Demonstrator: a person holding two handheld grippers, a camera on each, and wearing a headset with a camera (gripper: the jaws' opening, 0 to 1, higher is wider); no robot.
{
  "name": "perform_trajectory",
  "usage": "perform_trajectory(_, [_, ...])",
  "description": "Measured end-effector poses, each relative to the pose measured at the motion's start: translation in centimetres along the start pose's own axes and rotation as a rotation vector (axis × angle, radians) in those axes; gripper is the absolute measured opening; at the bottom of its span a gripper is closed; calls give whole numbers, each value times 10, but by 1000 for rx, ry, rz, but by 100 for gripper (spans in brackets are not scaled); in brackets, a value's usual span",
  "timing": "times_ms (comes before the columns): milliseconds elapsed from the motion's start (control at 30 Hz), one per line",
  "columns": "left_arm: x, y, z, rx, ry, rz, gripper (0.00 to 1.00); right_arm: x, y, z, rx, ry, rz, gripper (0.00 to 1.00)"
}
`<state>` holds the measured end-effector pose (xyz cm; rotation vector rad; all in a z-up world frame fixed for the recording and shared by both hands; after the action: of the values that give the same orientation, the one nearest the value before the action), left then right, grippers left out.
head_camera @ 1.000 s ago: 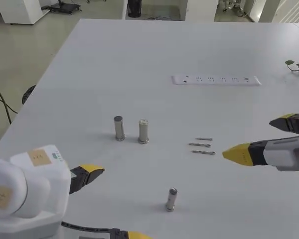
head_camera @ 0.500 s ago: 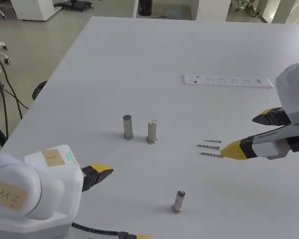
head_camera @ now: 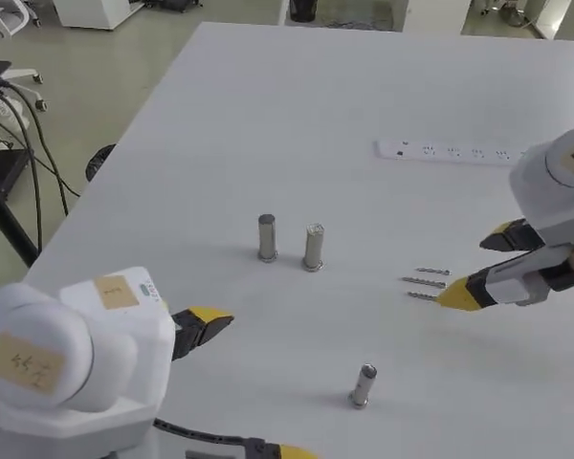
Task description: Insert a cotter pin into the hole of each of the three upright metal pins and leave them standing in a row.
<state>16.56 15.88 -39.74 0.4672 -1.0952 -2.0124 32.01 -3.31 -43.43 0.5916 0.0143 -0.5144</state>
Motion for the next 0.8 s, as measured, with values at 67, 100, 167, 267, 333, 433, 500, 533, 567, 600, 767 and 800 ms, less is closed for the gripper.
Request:
perform_trajectory(67, [-1,-1,1,-2,2,4,93,-1,0,-4,-3,23,-18,51])
perform_trajectory(100, [-1,-2,1,-2,3,6,93,-2,1,-5,12,39,-32,48])
perform_trajectory(167, [-1,-2,1,-3,4,12,93,-3,6,-7,43,60,-49,46])
perform_trajectory(267, [-2,-5,2,-8,7,16,93,-1,9,-9,36,62,-44,45])
perform_trajectory(333, [-2,-6,3,-9,7,18,92,1,8,-10,23,62,-37,43])
perform_trajectory(433, [-2,-7,3,-11,6,22,92,6,6,-12,11,64,-36,40])
perform_trajectory(500, [-1,-7,3,-12,4,28,92,7,5,-13,-2,67,-36,39])
perform_trajectory(533, [-1,-7,3,-12,4,29,92,7,4,-14,-7,67,-36,38])
perform_trajectory(567, [-1,-8,2,-11,4,32,92,7,3,-14,-15,70,-34,37])
perform_trajectory(600, [-1,-8,2,-10,4,34,92,6,3,-14,-20,74,-30,35])
perform_trajectory(767, [1,-7,2,-8,-4,36,92,8,-2,-20,-57,88,-4,25])
perform_trajectory(800, [2,-7,2,-7,-5,36,92,7,-4,-20,-64,92,2,23])
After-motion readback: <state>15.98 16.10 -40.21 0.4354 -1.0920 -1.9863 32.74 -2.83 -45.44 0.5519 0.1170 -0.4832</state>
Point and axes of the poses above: the centre of the closed fingertips' face, and the gripper's own axes: z roughly backward along the fingers, x roughly to its right, y roughly out of its top, the point moved 2 cm from there along z, roughly backward along the fingers, and after that the axes turned 14 degrees about y, right-handed, at the moved point
